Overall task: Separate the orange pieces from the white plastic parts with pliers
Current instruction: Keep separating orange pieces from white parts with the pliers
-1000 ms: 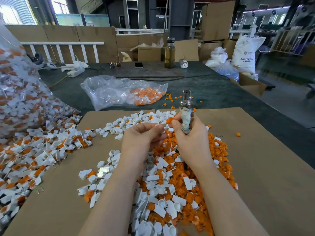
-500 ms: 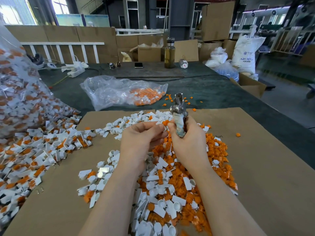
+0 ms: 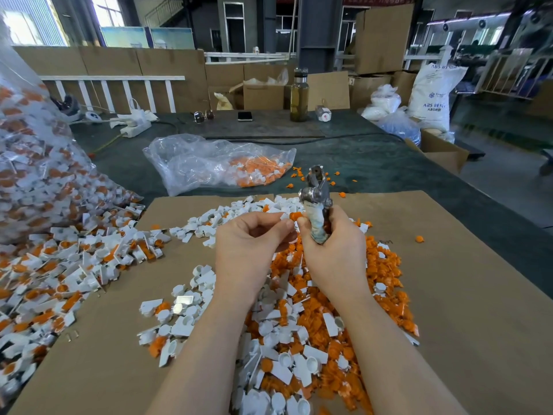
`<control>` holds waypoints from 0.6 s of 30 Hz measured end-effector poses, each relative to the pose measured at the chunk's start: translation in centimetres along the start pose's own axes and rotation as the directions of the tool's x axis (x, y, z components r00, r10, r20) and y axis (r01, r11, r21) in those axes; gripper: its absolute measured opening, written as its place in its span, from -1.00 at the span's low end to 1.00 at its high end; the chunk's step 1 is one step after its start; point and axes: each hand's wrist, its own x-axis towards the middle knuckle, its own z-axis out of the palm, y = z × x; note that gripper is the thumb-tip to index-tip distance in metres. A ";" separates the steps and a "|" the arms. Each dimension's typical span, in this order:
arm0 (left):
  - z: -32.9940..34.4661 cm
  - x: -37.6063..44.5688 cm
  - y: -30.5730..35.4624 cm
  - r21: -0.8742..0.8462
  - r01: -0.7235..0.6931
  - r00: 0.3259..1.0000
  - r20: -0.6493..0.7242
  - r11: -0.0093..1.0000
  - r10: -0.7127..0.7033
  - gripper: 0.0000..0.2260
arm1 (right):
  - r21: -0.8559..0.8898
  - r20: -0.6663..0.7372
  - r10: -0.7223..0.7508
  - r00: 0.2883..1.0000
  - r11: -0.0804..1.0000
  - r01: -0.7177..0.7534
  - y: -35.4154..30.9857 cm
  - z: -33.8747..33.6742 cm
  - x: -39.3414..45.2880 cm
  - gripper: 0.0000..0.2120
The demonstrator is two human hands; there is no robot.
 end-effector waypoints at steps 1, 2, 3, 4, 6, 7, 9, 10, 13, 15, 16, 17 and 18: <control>0.1 0.0 0.0 0.012 -0.006 1.000 -0.005 1.000 0.006 -0.89 | -0.005 -0.005 -0.004 1.000 1.000 0.004 0.0 0.0 0.0 -0.85; 0.1 0.0 0.0 0.022 -0.012 1.000 -0.008 1.000 0.012 -0.88 | -0.013 -0.008 -0.009 1.000 1.000 0.009 0.0 0.0 0.0 -0.85; 0.1 0.0 -0.1 0.030 -0.018 1.000 -0.009 0.999 0.018 -0.87 | -0.022 -0.006 -0.015 1.000 1.000 0.015 0.0 -0.1 0.0 -0.85; 0.1 0.0 -0.1 0.041 -0.025 1.000 -0.007 0.999 0.025 -0.87 | -0.031 -0.003 -0.022 1.000 0.999 0.022 0.0 0.0 0.0 -0.84; 0.1 0.0 -0.1 0.071 -0.042 0.999 -0.004 0.997 0.042 -0.87 | -0.037 0.004 -0.029 1.000 0.999 0.029 0.0 0.0 0.0 -0.83; 0.1 0.0 -0.2 0.084 -0.048 0.999 -0.004 0.995 0.049 -0.87 | -0.036 0.009 -0.027 1.000 0.999 0.028 0.0 0.0 0.0 -0.84; 0.0 0.0 -0.2 0.114 -0.052 0.998 -0.011 0.992 0.054 -0.85 | -0.026 0.026 -0.012 1.000 1.000 0.013 0.1 -0.1 0.0 -0.86; 0.0 0.0 -0.3 0.135 -0.055 0.998 -0.012 0.989 0.057 -0.84 | -0.024 0.040 -0.004 0.999 1.000 0.005 0.2 -0.1 0.1 -0.87; -0.1 0.0 -0.3 0.201 -0.069 0.997 -0.013 0.977 0.073 -0.82 | -0.029 0.080 0.016 0.997 0.999 -0.014 0.3 -0.2 0.2 -0.85; -0.1 0.1 -0.2 0.226 -0.072 0.996 -0.027 0.971 0.080 -0.84 | -0.025 0.109 0.031 0.994 0.999 -0.028 0.2 -0.2 0.3 -0.84; -0.1 0.1 -0.2 0.233 -0.073 0.996 -0.037 0.970 0.084 -0.86 | -0.026 0.126 0.033 0.991 0.999 -0.030 0.2 -0.2 0.3 -0.84; 0.0 0.1 -0.2 0.237 -0.073 0.995 -0.047 0.969 0.087 -0.87 | -0.027 0.141 0.032 0.989 0.999 -0.029 0.2 -0.2 0.3 -0.84; 0.0 0.1 -0.2 0.238 -0.071 0.994 -0.060 0.969 0.087 -0.87 | -0.024 0.156 0.031 0.987 0.999 -0.027 0.2 -0.2 0.4 -0.85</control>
